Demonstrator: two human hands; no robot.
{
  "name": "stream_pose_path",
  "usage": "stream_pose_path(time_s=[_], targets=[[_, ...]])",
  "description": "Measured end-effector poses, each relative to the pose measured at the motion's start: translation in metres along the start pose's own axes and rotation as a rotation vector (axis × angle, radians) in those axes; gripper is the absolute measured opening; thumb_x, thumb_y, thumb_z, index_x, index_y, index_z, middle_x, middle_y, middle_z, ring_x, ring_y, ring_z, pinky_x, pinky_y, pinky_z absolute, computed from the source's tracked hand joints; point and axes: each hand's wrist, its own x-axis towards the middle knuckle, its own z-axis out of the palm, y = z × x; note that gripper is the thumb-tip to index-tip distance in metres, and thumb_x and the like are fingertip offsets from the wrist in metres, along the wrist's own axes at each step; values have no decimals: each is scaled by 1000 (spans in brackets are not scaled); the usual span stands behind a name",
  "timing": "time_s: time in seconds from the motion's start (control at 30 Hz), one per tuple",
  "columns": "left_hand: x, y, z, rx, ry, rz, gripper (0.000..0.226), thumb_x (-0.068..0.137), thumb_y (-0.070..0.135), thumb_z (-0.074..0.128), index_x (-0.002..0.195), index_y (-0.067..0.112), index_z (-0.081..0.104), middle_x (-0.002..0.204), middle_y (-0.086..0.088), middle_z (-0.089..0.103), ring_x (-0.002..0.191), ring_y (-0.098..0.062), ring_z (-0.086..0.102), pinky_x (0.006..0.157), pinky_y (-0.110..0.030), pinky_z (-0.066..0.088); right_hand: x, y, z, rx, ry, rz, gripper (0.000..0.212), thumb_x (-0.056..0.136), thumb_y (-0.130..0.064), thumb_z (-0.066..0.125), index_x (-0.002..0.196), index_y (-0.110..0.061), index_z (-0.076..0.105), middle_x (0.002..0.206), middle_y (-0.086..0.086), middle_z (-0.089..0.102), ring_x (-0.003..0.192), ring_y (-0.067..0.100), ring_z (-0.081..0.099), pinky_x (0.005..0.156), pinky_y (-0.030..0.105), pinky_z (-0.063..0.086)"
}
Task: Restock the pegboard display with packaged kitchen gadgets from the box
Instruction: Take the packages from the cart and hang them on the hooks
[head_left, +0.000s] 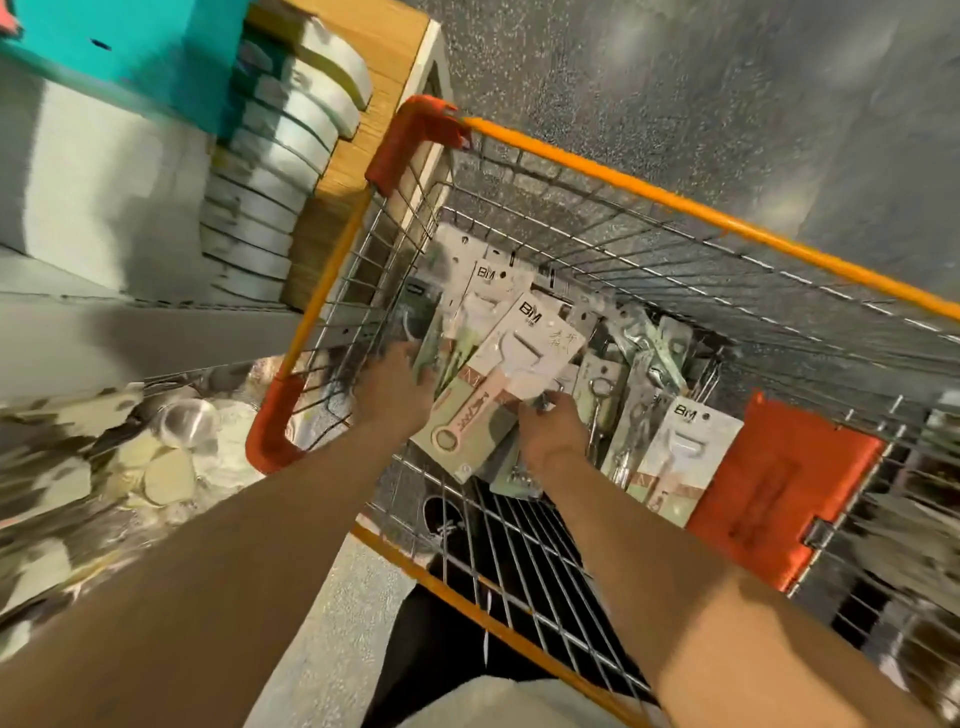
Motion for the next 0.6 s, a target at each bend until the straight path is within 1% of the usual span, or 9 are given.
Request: stream_pose_path(time_s=[0.1,0.2,0.23,0.27,0.33,0.4,0.47,0.53,0.6], targets=[[11,-1,8,8,14,-7,27,103,28,64,127,17,60,119,-10,66,108,-32,63,91,-43,52,8,-2,1,57,0,12,37,102,-35,61,131,-15,48,110,3,64,95,23,59,85,34,51],[19,-5,10,27,11,21,18,102,23,66,118,15,66,113,-11,70,103,-32,66,90,-42,55,6,-2,2,54,4,-52,21,107,-30,53,124,-19,53,96,-4,58,85,16,54,76,24,40],[21,-5,11,33,14,27,16,103,20,66,117,13,68,112,-11,72,103,-32,67,90,-42,55,4,-3,2,45,16,-81,16,108,-29,49,121,-20,53,95,-5,59,84,15,54,77,23,40],[23,-6,11,48,20,31,14,103,18,64,115,13,69,112,-13,72,103,-33,67,89,-41,55,3,-2,2,53,42,-108,14,109,-28,47,119,-20,53,96,-5,60,86,16,57,78,24,42],[23,-7,9,85,57,42,7,105,18,60,106,16,67,113,-14,69,96,-31,65,79,-37,50,2,-2,4,78,95,-128,10,109,-26,44,114,-22,51,99,-3,62,94,22,62,83,30,47],[20,-10,5,118,72,63,9,107,21,56,100,20,62,113,-14,67,88,-29,62,72,-35,44,-1,-3,5,98,129,-136,9,109,-24,43,113,-22,51,98,-1,62,94,24,62,85,33,49],[16,-12,0,114,59,97,12,108,24,56,109,16,65,113,-13,69,92,-30,65,73,-38,47,-7,-6,4,82,129,-144,14,109,-25,42,117,-20,52,95,-2,61,88,21,58,82,31,47],[15,-13,-3,98,50,101,21,107,25,58,122,12,66,115,-11,71,99,-31,67,82,-42,54,-9,-6,4,58,133,-162,12,109,-26,42,114,-20,51,88,-4,60,82,19,58,79,30,46],[16,-13,-3,82,51,104,23,107,28,59,122,13,67,113,-8,73,99,-30,69,85,-42,56,-8,-6,7,24,135,-172,10,110,-27,41,111,-21,49,80,-8,57,71,13,55,71,26,44]])
